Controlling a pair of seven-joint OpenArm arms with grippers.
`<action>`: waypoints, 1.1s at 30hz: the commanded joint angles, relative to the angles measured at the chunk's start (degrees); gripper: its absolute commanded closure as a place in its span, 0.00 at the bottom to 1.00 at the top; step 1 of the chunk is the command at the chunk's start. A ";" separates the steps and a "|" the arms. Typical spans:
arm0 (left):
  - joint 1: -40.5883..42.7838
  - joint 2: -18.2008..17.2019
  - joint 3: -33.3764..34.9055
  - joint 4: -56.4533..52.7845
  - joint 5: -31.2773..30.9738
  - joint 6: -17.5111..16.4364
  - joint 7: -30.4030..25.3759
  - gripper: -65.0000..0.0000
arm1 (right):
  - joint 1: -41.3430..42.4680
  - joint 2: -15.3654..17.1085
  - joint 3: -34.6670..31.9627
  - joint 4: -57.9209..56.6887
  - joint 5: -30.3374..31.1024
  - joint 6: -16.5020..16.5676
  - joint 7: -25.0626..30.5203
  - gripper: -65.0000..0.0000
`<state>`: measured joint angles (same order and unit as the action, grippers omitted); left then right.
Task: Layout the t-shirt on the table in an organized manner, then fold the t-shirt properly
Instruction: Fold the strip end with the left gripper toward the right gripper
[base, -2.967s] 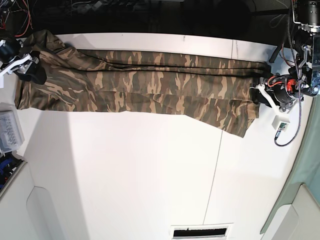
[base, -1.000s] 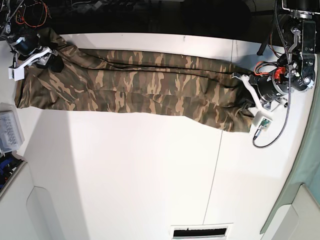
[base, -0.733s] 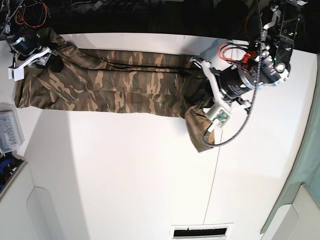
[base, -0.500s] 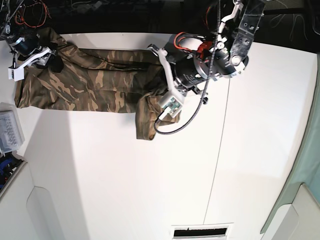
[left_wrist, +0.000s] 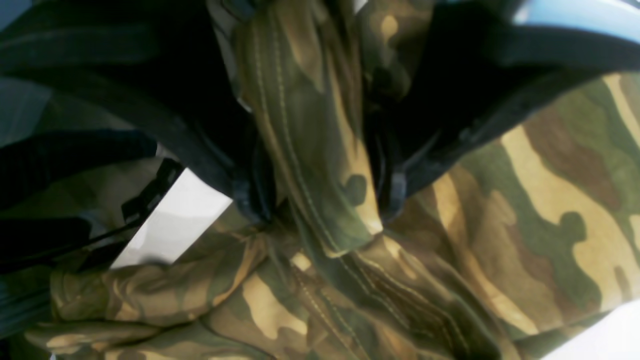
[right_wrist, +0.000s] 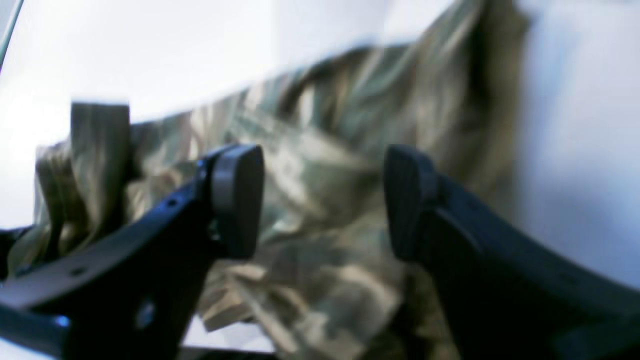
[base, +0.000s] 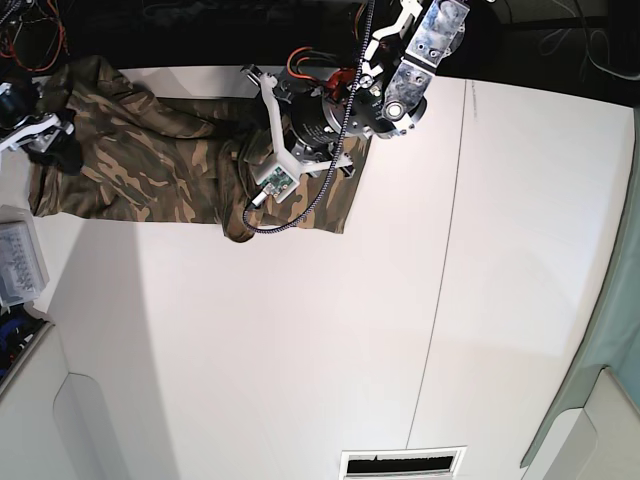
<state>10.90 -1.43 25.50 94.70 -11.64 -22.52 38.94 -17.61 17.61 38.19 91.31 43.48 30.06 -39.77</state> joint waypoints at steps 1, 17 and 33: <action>-0.37 0.46 0.15 0.85 -0.87 -0.42 -1.22 0.51 | 0.11 2.10 1.20 0.92 0.57 0.39 0.96 0.32; -0.44 3.67 8.22 0.87 4.68 0.02 -1.90 0.35 | 5.55 9.27 0.07 -20.52 -1.88 2.82 2.86 0.30; -1.49 3.61 8.92 5.38 8.26 5.42 -2.45 0.35 | 5.84 8.85 -12.13 -23.37 6.60 3.39 0.66 0.31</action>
<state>9.80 1.58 34.37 99.11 -3.01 -17.08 37.47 -11.75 25.56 26.00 67.51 50.35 33.54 -37.69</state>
